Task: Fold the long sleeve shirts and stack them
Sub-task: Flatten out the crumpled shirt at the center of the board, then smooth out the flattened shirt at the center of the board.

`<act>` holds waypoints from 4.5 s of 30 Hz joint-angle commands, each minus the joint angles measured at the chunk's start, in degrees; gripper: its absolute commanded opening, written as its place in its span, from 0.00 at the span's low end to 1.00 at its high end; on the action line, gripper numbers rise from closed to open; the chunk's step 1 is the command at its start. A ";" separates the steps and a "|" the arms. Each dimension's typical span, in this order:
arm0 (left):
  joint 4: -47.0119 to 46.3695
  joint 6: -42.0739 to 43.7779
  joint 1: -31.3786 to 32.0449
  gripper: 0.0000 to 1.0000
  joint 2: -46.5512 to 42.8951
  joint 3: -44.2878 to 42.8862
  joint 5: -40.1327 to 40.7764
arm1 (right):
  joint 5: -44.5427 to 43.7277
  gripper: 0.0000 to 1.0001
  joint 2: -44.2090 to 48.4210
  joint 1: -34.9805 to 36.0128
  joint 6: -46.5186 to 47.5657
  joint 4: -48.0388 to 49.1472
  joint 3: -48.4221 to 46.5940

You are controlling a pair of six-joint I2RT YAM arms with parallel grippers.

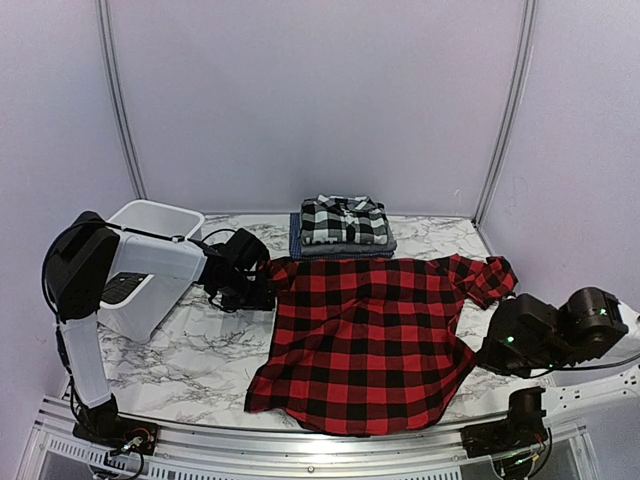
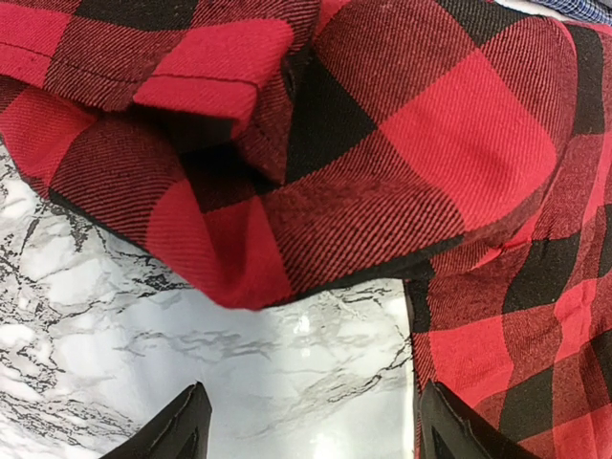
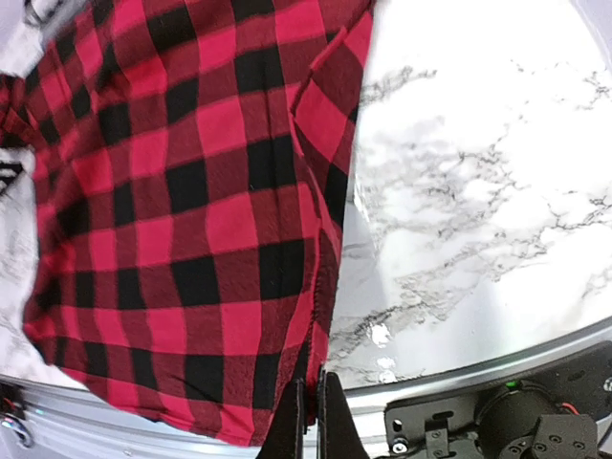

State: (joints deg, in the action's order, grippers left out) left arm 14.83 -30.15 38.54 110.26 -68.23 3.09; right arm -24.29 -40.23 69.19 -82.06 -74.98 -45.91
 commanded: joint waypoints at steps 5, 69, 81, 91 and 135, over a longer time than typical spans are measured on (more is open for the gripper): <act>6.40 0.26 -0.58 0.79 0.27 1.98 -0.21 | -8.66 0.00 6.62 0.47 -4.45 -3.06 -2.63; 6.03 -0.06 7.76 0.78 -11.65 13.35 -11.59 | 17.48 0.41 -38.61 -4.96 43.63 40.16 -6.80; 14.37 0.32 0.86 0.76 -1.76 -15.61 3.25 | 16.90 0.49 -51.18 -32.01 60.17 56.50 -22.89; 15.17 4.11 -5.54 0.68 11.76 -30.25 6.11 | 16.66 0.55 -68.63 -35.14 68.92 59.99 -36.12; 7.72 6.83 9.79 0.00 1.80 -12.82 -8.19 | 14.29 0.00 -54.80 -21.30 58.56 65.66 -9.86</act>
State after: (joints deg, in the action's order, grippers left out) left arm 26.70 -19.77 46.54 117.49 -87.57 -4.54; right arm -8.47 -97.38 45.10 -17.65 -13.65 -60.80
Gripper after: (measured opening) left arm 0.006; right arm 0.016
